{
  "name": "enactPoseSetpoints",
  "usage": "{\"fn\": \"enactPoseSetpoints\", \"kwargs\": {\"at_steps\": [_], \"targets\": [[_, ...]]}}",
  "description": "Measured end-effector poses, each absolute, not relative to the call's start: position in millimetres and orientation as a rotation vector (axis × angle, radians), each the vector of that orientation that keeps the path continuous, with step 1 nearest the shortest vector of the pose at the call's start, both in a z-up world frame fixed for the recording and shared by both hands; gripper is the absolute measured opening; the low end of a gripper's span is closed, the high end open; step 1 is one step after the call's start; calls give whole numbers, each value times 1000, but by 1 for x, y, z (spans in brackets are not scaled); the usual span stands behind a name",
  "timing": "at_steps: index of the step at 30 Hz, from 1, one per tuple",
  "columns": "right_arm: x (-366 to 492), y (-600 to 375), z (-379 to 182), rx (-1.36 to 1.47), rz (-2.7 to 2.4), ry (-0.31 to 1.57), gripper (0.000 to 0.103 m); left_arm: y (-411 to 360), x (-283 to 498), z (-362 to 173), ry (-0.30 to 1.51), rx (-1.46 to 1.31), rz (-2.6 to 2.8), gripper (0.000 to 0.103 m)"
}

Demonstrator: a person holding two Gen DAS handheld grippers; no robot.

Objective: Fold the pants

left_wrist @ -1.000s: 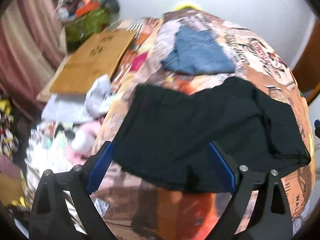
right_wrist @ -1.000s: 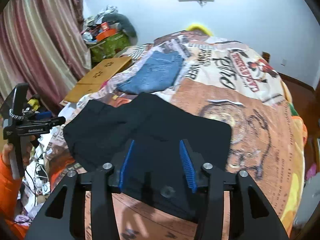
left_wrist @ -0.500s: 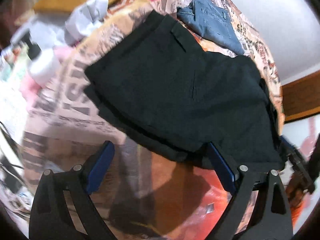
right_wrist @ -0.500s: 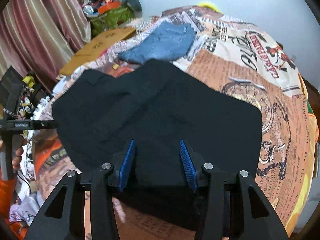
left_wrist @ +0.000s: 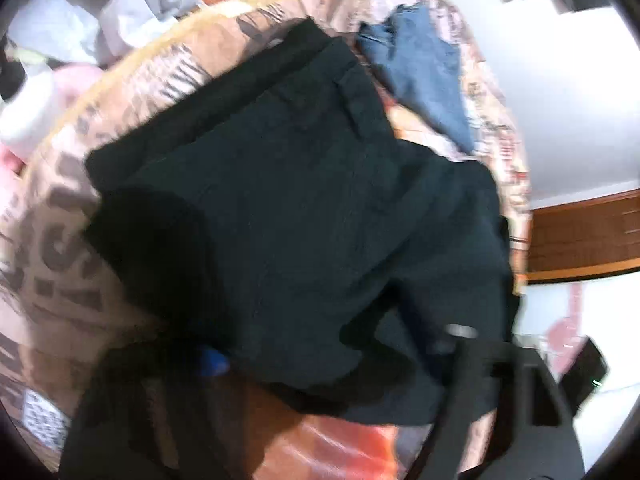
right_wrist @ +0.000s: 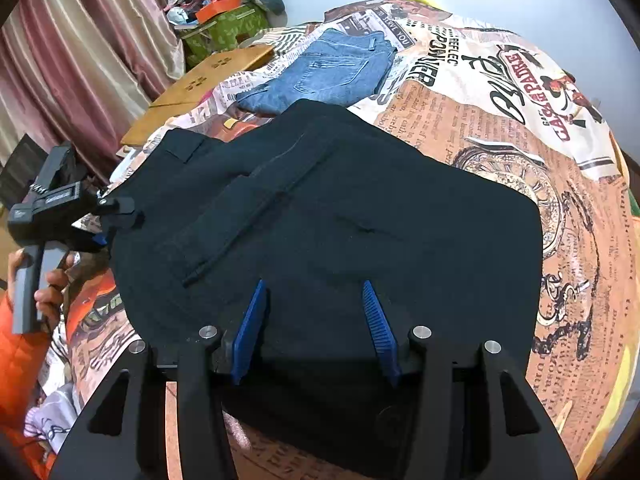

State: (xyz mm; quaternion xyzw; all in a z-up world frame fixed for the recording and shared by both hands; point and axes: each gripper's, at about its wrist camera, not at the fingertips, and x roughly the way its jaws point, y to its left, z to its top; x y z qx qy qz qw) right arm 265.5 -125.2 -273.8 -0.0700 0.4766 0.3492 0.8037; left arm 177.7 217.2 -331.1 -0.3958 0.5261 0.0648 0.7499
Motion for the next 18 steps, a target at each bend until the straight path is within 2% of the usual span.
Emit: {"fn": "enactPoseSetpoints", "kwargs": {"at_steps": [4, 5, 12, 18], "targets": [[264, -127, -274, -134, 754, 1022, 47, 214, 179, -325, 1142, -772, 209, 32], [264, -128, -274, -130, 755, 1022, 47, 213, 178, -321, 1136, -736, 231, 23], [261, -132, -269, -106, 743, 1022, 47, 208, 176, -283, 1050, -604, 245, 19], [258, -156, -259, -38, 712, 1001, 47, 192, 188, -227, 950, -519, 188, 19]]}}
